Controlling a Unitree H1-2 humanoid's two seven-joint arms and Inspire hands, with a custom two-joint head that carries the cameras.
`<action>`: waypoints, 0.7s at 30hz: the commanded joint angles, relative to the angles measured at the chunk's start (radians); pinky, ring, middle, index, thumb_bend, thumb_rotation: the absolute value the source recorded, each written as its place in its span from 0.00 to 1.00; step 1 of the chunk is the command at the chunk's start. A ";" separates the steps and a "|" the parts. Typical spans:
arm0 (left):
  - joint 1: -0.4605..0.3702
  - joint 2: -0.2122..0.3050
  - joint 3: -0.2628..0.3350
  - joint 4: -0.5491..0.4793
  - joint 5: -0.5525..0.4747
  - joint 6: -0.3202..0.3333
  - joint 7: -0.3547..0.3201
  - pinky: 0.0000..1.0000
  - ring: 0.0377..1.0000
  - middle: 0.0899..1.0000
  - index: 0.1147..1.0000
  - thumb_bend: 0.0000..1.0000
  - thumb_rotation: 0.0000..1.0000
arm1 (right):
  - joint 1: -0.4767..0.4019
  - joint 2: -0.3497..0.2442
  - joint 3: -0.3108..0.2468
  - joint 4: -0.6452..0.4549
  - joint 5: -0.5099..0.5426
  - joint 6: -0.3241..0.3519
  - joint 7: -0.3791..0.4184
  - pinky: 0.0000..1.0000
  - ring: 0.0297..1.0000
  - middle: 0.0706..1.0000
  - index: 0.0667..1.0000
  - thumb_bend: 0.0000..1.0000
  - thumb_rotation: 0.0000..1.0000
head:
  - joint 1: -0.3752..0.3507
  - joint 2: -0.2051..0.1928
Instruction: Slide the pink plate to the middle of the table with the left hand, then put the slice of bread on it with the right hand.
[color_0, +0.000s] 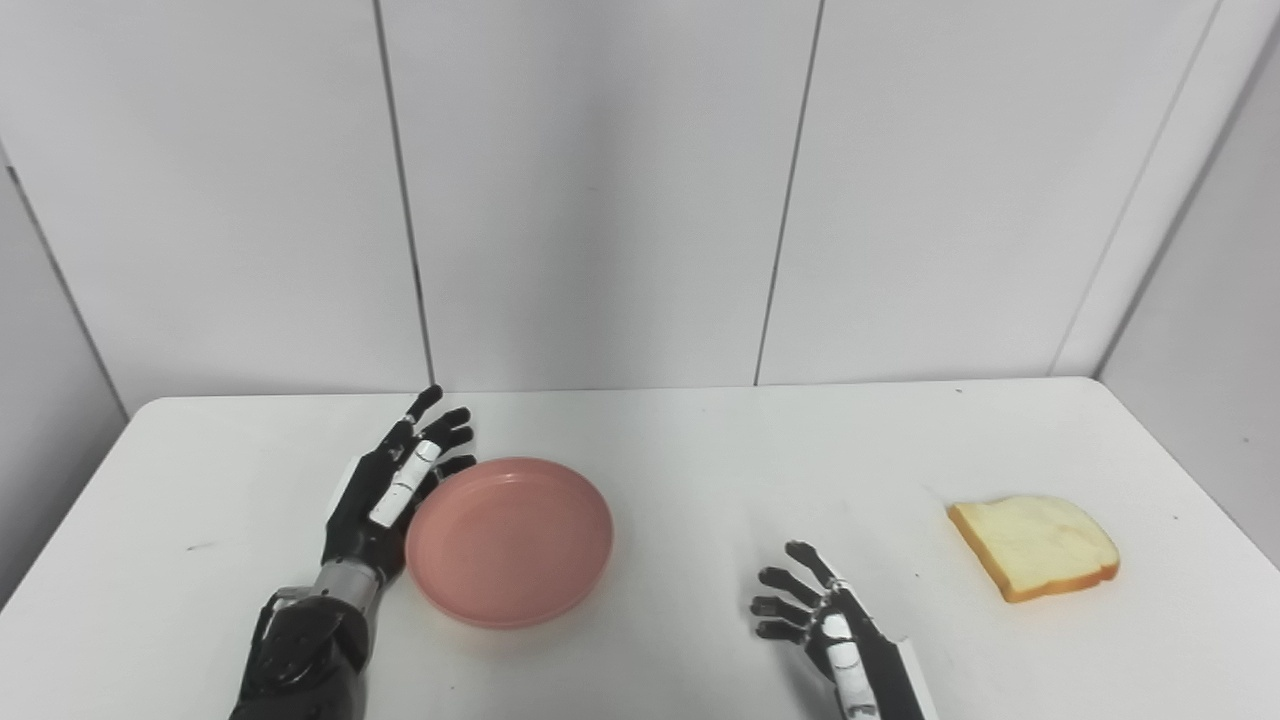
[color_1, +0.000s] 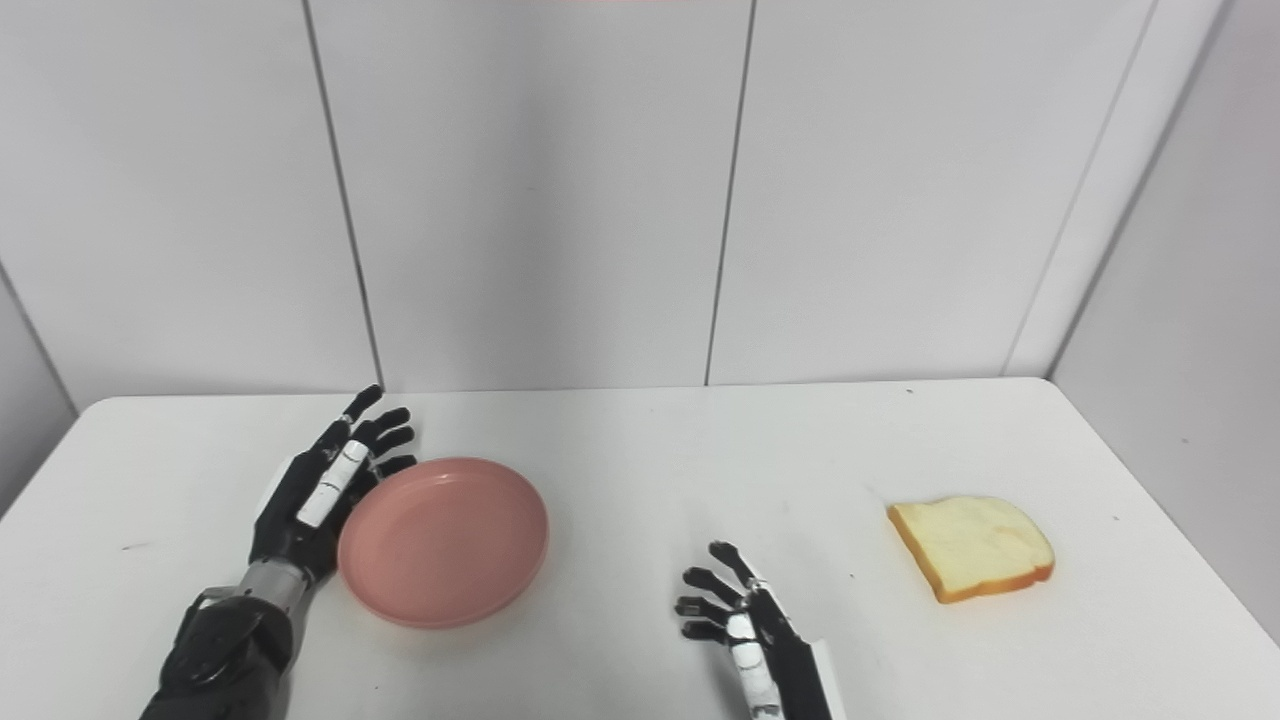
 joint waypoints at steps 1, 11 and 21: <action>0.012 -0.038 -0.002 0.022 -0.011 -0.011 -0.019 0.72 0.81 0.81 0.88 0.89 0.61 | 0.083 0.044 0.029 0.029 -0.009 0.018 -0.009 0.67 0.70 0.76 0.85 0.73 0.96 | -0.010 0.002; -0.007 -0.081 0.002 0.046 -0.013 -0.026 -0.018 0.73 0.82 0.81 0.88 0.88 0.62 | 0.080 0.057 0.059 0.033 -0.033 0.017 -0.039 0.67 0.71 0.76 0.85 0.73 0.97 | -0.051 0.010; -0.016 -0.095 0.002 0.045 -0.014 -0.020 -0.022 0.71 0.81 0.81 0.87 0.88 0.62 | 0.079 0.059 0.080 0.034 -0.046 0.015 -0.059 0.67 0.70 0.76 0.86 0.73 0.98 | -0.060 0.013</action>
